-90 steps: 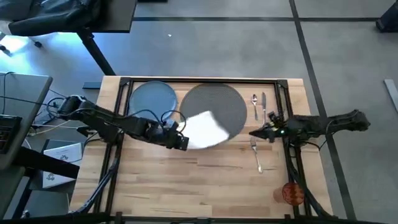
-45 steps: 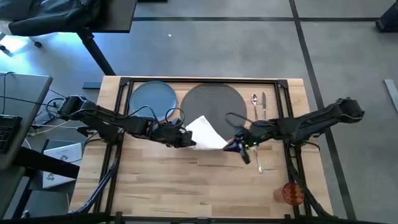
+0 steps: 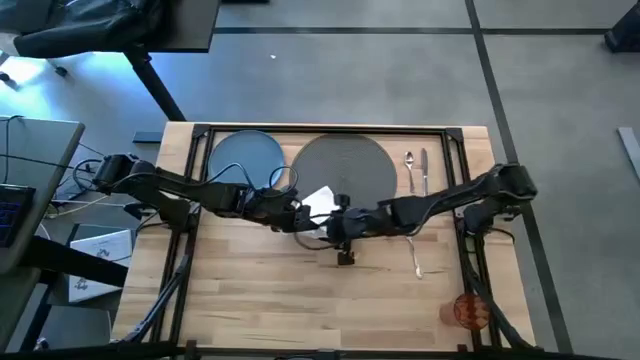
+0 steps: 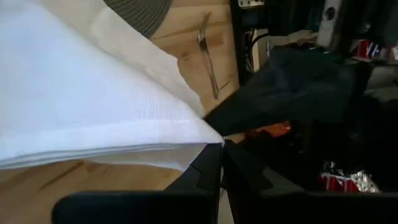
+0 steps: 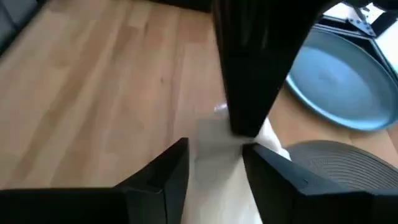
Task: Set table place
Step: Fold the white table napkin
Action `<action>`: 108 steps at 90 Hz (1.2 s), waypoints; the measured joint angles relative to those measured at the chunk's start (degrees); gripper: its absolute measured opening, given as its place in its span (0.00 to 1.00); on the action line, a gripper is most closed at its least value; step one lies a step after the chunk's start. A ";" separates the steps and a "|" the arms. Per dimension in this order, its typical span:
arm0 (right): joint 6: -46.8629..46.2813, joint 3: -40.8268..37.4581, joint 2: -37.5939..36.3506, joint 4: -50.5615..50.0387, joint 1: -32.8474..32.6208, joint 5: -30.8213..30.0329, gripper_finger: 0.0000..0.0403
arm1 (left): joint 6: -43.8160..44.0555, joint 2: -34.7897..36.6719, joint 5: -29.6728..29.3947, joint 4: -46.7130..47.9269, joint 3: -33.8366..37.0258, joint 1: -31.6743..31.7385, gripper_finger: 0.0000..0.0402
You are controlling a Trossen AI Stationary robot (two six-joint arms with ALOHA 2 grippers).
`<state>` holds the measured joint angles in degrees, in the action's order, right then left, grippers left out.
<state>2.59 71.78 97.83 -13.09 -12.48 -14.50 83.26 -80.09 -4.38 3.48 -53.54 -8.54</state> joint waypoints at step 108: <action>-38.12 -16.51 -24.23 -23.08 -0.69 11.78 0.00 | -63.97 -34.99 -5.97 -3.68 -10.48 -7.17 0.29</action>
<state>-35.53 55.27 73.60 -36.16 -13.17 -2.71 19.29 -115.08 -10.36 -0.20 -64.02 -15.70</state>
